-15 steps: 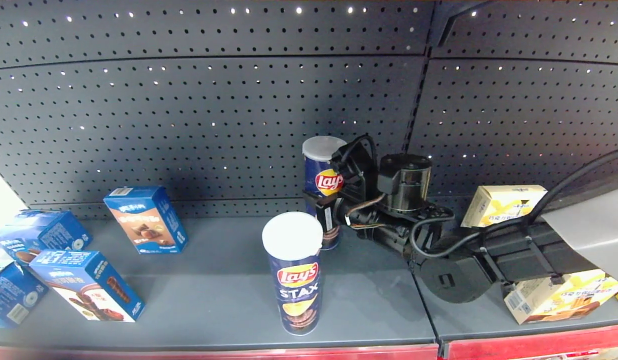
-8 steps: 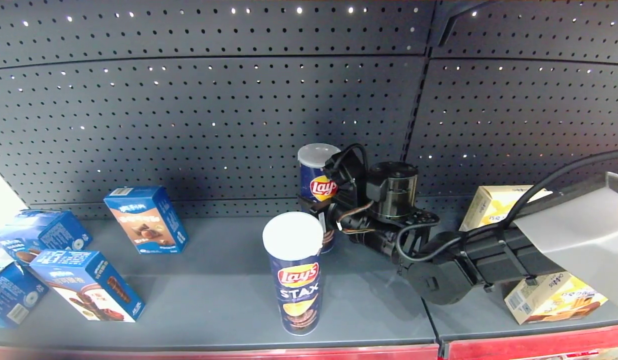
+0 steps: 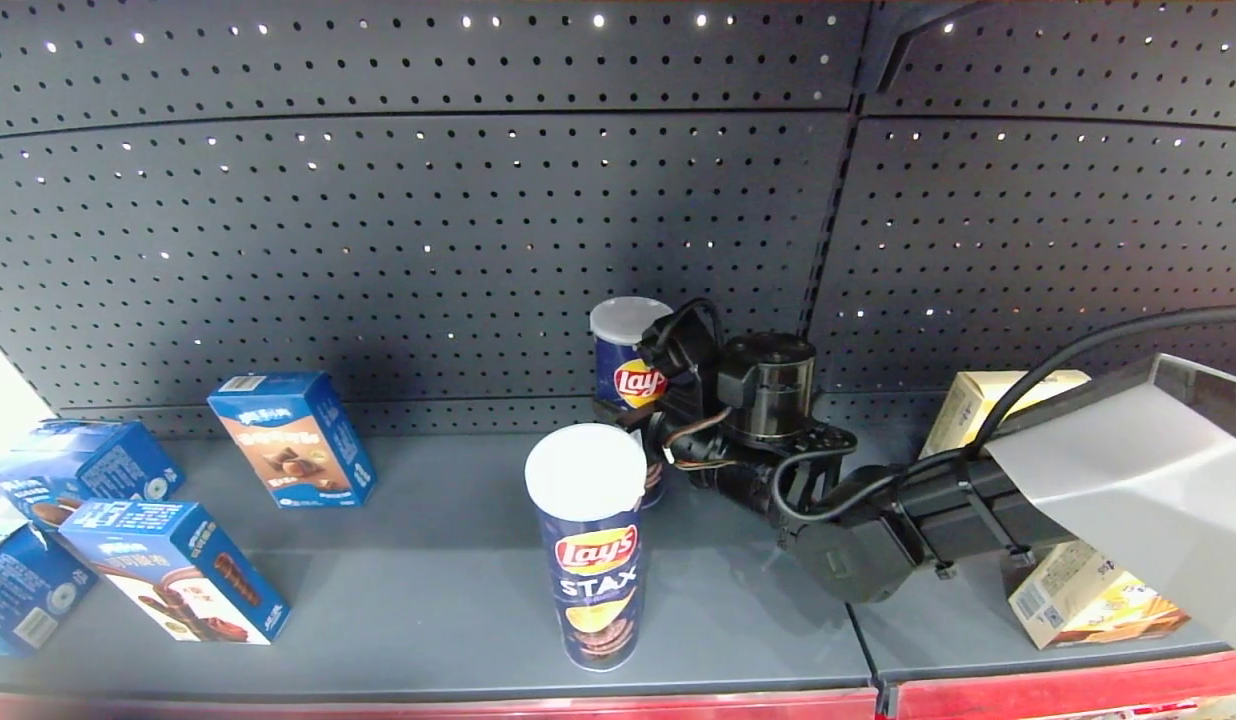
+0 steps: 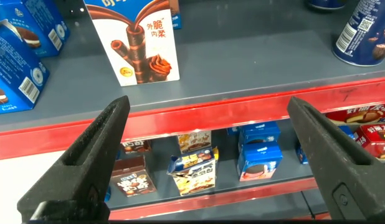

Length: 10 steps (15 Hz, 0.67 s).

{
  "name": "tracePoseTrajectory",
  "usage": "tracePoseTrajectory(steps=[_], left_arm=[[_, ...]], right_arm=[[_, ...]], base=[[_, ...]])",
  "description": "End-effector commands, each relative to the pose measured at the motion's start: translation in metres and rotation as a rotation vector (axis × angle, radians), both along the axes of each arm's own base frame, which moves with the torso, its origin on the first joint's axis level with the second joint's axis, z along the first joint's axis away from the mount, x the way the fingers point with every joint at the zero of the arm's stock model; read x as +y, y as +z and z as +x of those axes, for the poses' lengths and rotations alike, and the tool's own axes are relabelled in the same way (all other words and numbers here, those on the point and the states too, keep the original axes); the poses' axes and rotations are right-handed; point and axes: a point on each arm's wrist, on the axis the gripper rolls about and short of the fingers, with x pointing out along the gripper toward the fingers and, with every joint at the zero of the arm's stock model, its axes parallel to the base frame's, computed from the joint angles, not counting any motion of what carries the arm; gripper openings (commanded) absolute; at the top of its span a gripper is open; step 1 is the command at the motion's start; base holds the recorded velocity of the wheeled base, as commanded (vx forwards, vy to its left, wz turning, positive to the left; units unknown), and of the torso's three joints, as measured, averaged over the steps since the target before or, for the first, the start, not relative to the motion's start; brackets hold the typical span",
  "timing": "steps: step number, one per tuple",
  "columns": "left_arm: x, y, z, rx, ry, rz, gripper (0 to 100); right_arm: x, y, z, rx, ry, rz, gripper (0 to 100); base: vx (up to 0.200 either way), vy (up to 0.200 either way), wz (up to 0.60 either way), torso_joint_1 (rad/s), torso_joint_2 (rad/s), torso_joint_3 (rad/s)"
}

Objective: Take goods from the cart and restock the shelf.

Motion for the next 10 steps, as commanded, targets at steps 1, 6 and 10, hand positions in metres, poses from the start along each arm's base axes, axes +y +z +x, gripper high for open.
tracePoseTrajectory(steps=[1,6,10], left_arm=[[0.0,-0.0001,0.0001,0.002,0.0,0.0,100],[0.0,-0.0001,0.0001,0.002,0.0,0.0,100],[0.0,-0.0001,0.0001,0.002,0.0,0.0,100]], right_arm=[[0.0002,-0.003,0.0015,0.003,-0.002,-0.006,0],[0.0013,-0.0068,0.0026,0.01,0.0,-0.012,0],[0.0021,-0.0061,0.0014,0.005,0.006,-0.011,100]], base=[[0.0,0.0,0.0,0.0,0.0,0.0],[0.0,0.0,0.0,0.0,0.0,0.0],[0.0,0.0,0.0,0.0,0.0,0.0]])
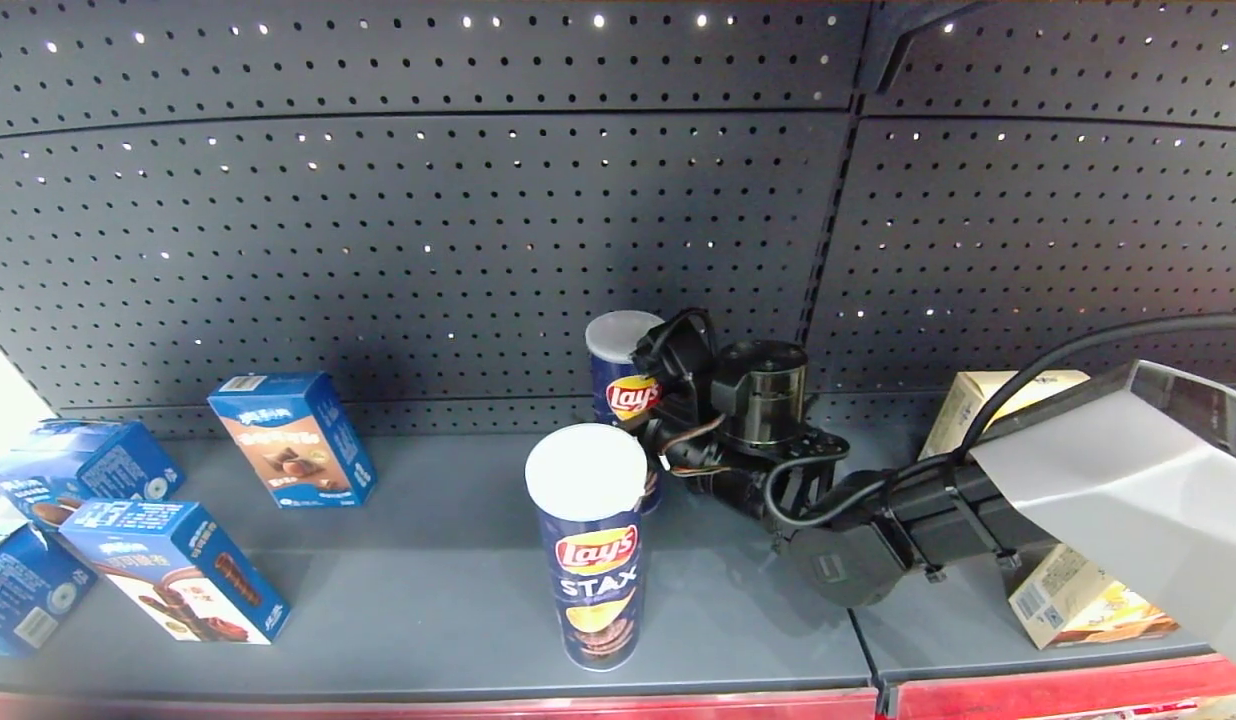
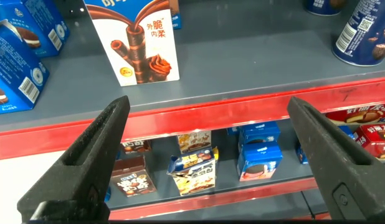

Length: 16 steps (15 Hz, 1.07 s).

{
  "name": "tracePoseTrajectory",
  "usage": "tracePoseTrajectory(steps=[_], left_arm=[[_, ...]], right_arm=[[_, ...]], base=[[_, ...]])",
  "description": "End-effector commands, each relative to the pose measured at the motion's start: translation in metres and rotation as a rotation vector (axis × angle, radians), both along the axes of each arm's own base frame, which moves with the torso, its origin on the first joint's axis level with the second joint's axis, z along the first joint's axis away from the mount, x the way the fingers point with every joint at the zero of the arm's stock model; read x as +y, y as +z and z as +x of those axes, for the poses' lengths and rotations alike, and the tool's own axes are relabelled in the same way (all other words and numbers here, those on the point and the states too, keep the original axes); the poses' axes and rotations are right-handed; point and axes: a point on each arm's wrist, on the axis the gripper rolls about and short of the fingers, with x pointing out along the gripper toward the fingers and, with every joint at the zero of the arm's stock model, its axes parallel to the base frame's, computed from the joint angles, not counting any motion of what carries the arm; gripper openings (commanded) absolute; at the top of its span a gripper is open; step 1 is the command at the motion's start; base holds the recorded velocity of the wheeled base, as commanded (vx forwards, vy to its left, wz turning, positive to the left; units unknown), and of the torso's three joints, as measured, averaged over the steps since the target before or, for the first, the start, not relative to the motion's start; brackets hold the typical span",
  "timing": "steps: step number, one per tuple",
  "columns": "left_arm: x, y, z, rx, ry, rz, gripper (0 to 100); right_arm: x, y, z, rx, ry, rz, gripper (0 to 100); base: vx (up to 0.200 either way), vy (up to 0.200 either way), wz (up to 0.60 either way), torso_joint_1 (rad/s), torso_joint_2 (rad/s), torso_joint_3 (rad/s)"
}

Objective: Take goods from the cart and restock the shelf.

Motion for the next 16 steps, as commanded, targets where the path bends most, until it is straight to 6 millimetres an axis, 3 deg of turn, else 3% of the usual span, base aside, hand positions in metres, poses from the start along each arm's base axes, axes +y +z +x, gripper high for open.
tracePoseTrajectory(steps=[1,5,16], left_arm=[[0.0,0.0,0.0,0.002,0.0,0.0,100],[0.0,0.0,0.0,0.002,0.0,0.0,100],[0.0,0.0,0.0,0.002,0.0,0.0,100]], right_arm=[[0.0,0.001,0.0,-0.001,0.0,0.001,100],[-0.005,0.006,-0.006,-0.003,-0.002,-0.002,100],[-0.084,0.038,-0.095,0.015,0.0,-0.053,100]], base=[[0.0,0.0,0.0,0.0,0.0,0.0],[0.0,0.0,0.0,0.0,0.0,0.0],[0.0,0.0,0.0,0.0,0.0,0.0]])
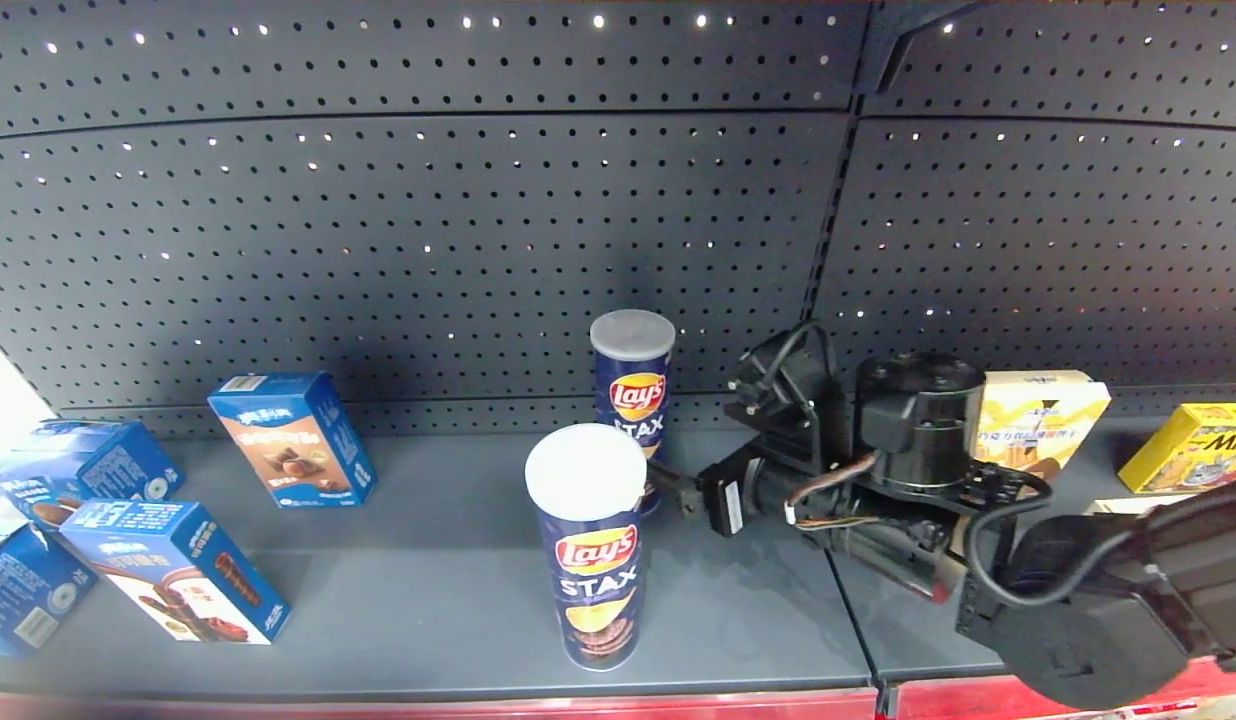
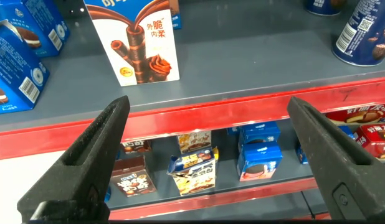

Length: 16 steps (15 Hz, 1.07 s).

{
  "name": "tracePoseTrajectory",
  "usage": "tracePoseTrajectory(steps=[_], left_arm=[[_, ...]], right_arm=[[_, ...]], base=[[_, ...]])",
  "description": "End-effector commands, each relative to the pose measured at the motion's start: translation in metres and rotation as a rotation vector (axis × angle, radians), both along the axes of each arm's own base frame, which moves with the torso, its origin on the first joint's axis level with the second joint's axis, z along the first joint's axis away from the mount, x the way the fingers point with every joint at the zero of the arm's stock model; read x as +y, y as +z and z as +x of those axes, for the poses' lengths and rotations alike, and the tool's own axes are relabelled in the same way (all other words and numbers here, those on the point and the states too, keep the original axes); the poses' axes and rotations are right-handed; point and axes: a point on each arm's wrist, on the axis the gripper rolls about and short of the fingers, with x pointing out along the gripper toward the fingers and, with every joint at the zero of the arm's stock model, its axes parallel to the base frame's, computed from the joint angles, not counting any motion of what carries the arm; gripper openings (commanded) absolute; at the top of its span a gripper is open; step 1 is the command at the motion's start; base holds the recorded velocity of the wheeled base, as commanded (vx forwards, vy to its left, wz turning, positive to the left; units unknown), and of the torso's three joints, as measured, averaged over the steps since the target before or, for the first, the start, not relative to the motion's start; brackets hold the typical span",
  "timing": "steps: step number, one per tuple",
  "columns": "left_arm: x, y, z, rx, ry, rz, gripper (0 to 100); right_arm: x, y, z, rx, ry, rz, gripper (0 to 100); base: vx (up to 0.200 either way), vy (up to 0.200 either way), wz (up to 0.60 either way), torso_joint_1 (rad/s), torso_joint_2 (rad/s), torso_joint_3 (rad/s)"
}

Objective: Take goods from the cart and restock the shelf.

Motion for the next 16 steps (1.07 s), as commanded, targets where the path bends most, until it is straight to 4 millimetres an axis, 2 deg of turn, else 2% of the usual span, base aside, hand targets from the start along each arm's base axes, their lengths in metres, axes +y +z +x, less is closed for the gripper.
tracePoseTrajectory(steps=[1,4,6,7,11,13,14,15,16], left_arm=[[0.0,0.0,0.0,0.002,0.0,0.0,100],[0.0,0.0,0.0,0.002,0.0,0.0,100],[0.0,0.0,0.0,0.002,0.0,0.0,100],[0.0,0.0,0.0,0.002,0.0,0.0,100],[0.0,0.0,0.0,0.002,0.0,0.0,100],[0.0,0.0,0.0,0.002,0.0,0.0,100],[0.0,0.0,0.0,0.002,0.0,0.0,100],[0.0,0.0,0.0,0.002,0.0,0.0,100],[0.0,0.0,0.0,0.002,0.0,0.0,100]], right_arm=[[-0.023,0.02,-0.027,-0.037,0.005,0.03,100],[-0.049,0.034,-0.049,-0.064,-0.013,0.053,100],[-0.077,0.039,-0.064,-0.068,-0.088,0.039,100],[-0.103,0.044,-0.069,-0.107,-0.183,0.012,100],[-0.162,0.051,-0.104,-0.184,-0.352,0.023,100],[-0.193,0.055,-0.132,-0.236,-0.476,0.038,100],[-0.196,0.055,-0.135,-0.244,-0.485,0.042,100],[-0.213,0.055,-0.163,-0.307,-0.566,0.072,100],[-0.219,0.048,-0.177,-0.325,-0.601,0.085,100]], base=[[0.0,0.0,0.0,0.0,0.0,0.0],[0.0,0.0,0.0,0.0,0.0,0.0],[0.0,0.0,0.0,0.0,0.0,0.0],[0.0,0.0,0.0,0.0,0.0,0.0],[0.0,0.0,0.0,0.0,0.0,0.0],[0.0,0.0,0.0,0.0,0.0,0.0],[0.0,0.0,0.0,0.0,0.0,0.0],[0.0,0.0,0.0,0.0,0.0,0.0],[0.0,0.0,0.0,0.0,0.0,0.0]])
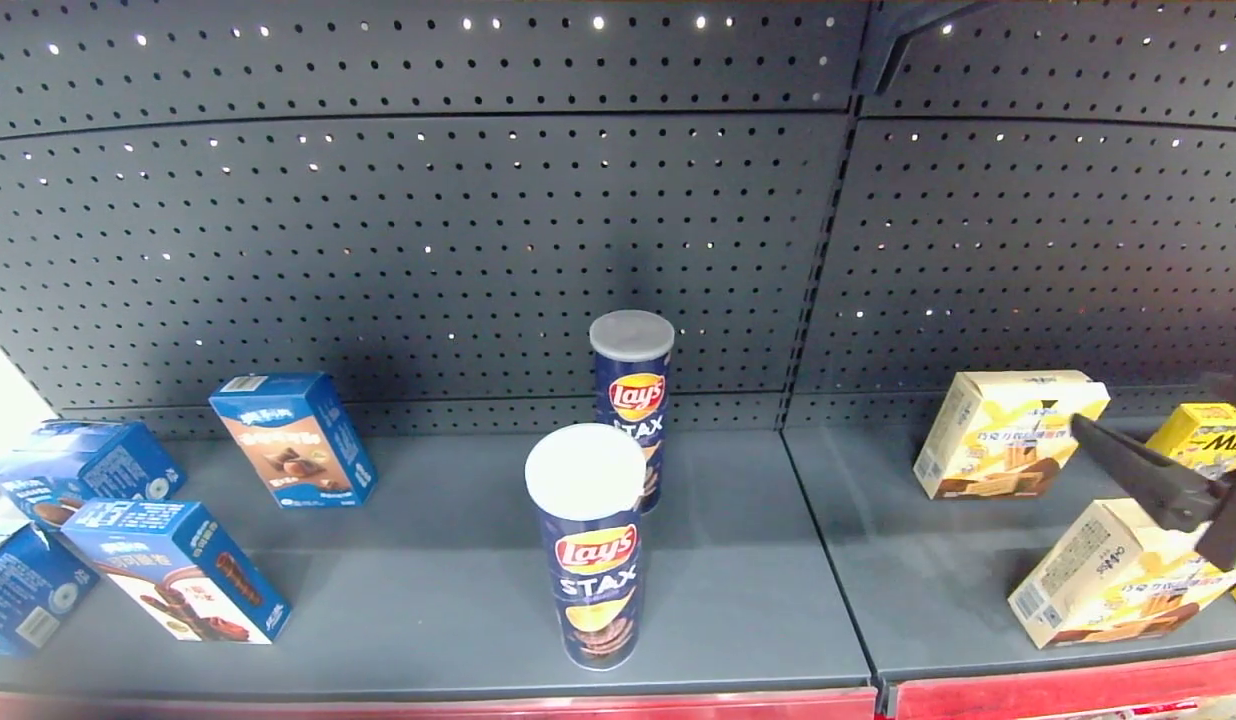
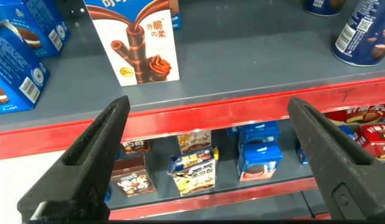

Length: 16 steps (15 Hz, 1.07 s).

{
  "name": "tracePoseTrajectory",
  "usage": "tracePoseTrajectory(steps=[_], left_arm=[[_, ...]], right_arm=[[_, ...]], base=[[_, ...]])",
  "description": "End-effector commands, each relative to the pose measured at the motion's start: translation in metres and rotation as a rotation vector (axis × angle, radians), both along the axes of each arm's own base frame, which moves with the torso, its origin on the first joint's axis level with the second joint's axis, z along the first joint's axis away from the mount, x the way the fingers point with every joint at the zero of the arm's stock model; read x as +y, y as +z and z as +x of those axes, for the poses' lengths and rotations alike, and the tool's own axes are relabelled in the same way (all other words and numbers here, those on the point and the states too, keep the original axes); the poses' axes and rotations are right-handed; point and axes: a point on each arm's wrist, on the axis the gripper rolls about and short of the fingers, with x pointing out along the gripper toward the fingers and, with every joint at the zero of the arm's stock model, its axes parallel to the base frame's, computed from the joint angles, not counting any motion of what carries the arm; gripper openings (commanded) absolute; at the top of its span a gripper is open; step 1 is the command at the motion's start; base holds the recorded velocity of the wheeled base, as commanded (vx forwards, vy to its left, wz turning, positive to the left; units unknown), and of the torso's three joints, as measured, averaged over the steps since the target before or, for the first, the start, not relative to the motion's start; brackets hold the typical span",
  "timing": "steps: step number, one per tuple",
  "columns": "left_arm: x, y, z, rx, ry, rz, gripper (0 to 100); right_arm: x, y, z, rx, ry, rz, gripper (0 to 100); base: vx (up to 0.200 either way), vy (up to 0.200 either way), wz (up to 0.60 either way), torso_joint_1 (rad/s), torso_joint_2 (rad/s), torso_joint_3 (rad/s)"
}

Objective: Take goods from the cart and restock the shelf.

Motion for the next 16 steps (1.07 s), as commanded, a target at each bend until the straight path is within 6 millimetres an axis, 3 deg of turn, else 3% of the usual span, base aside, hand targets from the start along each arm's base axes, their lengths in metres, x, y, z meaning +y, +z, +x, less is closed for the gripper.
tracePoseTrajectory(steps=[1,5,6,7,12,16], left_arm=[[0.0,0.0,0.0,0.002,0.0,0.0,100],[0.0,0.0,0.0,0.002,0.0,0.0,100],[0.0,0.0,0.0,0.002,0.0,0.0,100],[0.0,0.0,0.0,0.002,0.0,0.0,100],[0.0,0.0,0.0,0.002,0.0,0.0,100],[0.0,0.0,0.0,0.002,0.0,0.0,100]], right_arm=[[-0.027,-0.012,-0.055,-0.119,-0.132,0.055,100],[-0.038,-0.075,-0.096,-0.072,-0.215,0.13,100],[-0.038,-0.079,-0.098,-0.065,-0.218,0.131,100],[-0.039,-0.096,-0.109,-0.019,-0.245,0.148,100],[-0.04,-0.124,-0.124,0.108,-0.294,0.168,100],[-0.039,-0.134,-0.131,0.131,-0.239,0.156,100]], base=[[0.0,0.0,0.0,0.0,0.0,0.0],[0.0,0.0,0.0,0.0,0.0,0.0],[0.0,0.0,0.0,0.0,0.0,0.0],[0.0,0.0,0.0,0.0,0.0,0.0],[0.0,0.0,0.0,0.0,0.0,0.0],[0.0,0.0,0.0,0.0,0.0,0.0]])
